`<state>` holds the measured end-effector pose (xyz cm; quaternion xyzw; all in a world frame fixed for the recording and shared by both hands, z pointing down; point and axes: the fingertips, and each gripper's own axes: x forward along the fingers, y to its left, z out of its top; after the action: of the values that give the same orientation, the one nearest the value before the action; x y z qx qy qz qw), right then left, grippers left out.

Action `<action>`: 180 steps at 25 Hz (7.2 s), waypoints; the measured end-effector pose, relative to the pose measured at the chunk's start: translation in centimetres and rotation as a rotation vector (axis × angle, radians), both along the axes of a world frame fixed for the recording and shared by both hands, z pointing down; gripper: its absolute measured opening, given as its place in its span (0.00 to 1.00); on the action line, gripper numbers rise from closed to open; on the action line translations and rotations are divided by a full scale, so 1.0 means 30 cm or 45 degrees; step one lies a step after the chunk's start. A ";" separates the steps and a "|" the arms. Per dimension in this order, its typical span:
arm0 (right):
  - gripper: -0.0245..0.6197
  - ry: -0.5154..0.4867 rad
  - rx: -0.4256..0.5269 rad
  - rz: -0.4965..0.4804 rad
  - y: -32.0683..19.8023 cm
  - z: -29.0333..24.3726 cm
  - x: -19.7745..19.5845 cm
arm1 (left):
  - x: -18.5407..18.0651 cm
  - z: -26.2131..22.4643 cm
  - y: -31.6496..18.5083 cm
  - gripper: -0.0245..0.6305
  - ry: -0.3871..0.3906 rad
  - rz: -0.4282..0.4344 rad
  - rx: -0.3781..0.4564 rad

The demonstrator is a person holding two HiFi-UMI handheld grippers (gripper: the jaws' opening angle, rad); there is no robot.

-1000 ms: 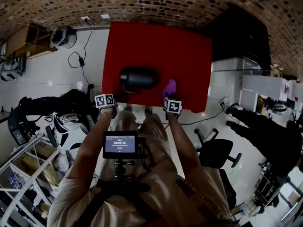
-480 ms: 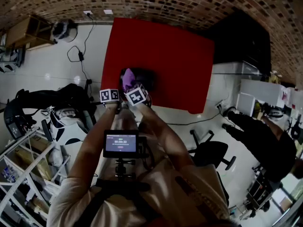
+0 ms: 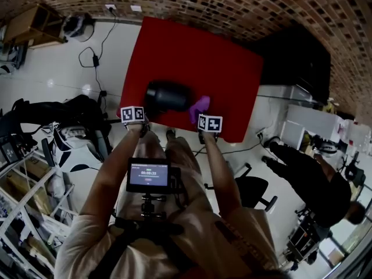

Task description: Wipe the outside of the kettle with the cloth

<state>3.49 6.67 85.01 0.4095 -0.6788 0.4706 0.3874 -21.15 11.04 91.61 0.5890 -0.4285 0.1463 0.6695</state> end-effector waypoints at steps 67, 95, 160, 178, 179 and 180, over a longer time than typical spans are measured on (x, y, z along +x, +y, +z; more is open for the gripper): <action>0.19 -0.272 0.445 -0.411 -0.055 -0.357 -0.307 | -0.083 0.022 0.035 0.22 0.111 -0.344 0.088; 0.19 -0.318 0.183 -0.367 0.035 -0.101 -0.232 | -0.011 -0.214 -0.282 0.21 -0.494 0.315 0.444; 0.19 -0.521 0.400 0.224 0.040 -0.188 0.358 | -0.087 -0.799 -0.112 0.33 -0.587 0.242 0.938; 0.18 -0.222 1.084 0.225 0.395 -0.901 0.272 | -0.062 -1.157 0.079 0.33 -0.266 0.251 1.335; 0.18 -0.199 1.094 0.226 0.418 -0.918 0.261 | -0.074 -1.157 0.096 0.33 -0.259 0.257 1.341; 0.18 -0.177 1.103 0.219 0.439 -0.927 0.252 | -0.088 -1.154 0.111 0.33 -0.261 0.262 1.347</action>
<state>11.05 19.84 57.20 0.5563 -0.8013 0.1996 0.0930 -23.80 14.39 56.99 0.8667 -0.4469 0.0323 0.2191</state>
